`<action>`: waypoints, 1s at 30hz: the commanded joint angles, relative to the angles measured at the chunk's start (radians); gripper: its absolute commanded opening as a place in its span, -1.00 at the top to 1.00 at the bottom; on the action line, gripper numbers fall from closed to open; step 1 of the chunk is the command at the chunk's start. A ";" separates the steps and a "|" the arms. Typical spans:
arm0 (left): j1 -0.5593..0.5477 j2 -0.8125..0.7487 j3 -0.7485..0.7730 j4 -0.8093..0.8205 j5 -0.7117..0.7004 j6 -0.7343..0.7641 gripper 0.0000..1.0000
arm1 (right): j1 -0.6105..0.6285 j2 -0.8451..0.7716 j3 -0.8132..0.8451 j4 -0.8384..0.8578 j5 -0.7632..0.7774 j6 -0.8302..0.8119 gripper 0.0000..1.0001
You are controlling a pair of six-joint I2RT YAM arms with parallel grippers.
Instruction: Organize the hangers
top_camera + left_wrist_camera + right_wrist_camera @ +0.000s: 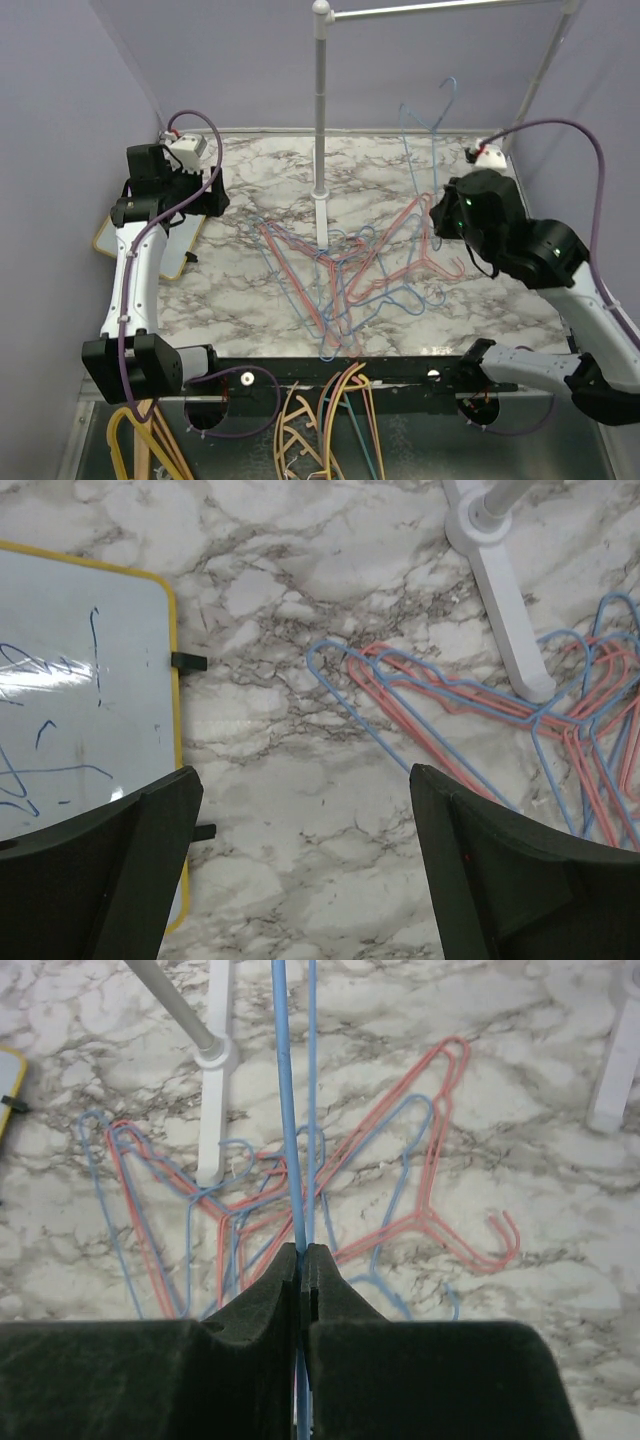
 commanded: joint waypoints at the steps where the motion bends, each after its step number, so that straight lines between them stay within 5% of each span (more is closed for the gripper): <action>1: 0.001 -0.061 0.000 -0.103 0.014 0.101 -0.78 | -0.038 0.168 0.139 0.128 0.058 -0.242 0.98; 7: 0.032 -0.079 -0.034 -0.088 0.016 0.093 -0.77 | -0.420 0.285 0.283 0.264 -0.297 -0.452 0.98; 30: 0.085 -0.017 -0.055 -0.056 0.037 0.042 -0.74 | -0.440 0.348 0.375 0.412 -0.298 -0.572 0.97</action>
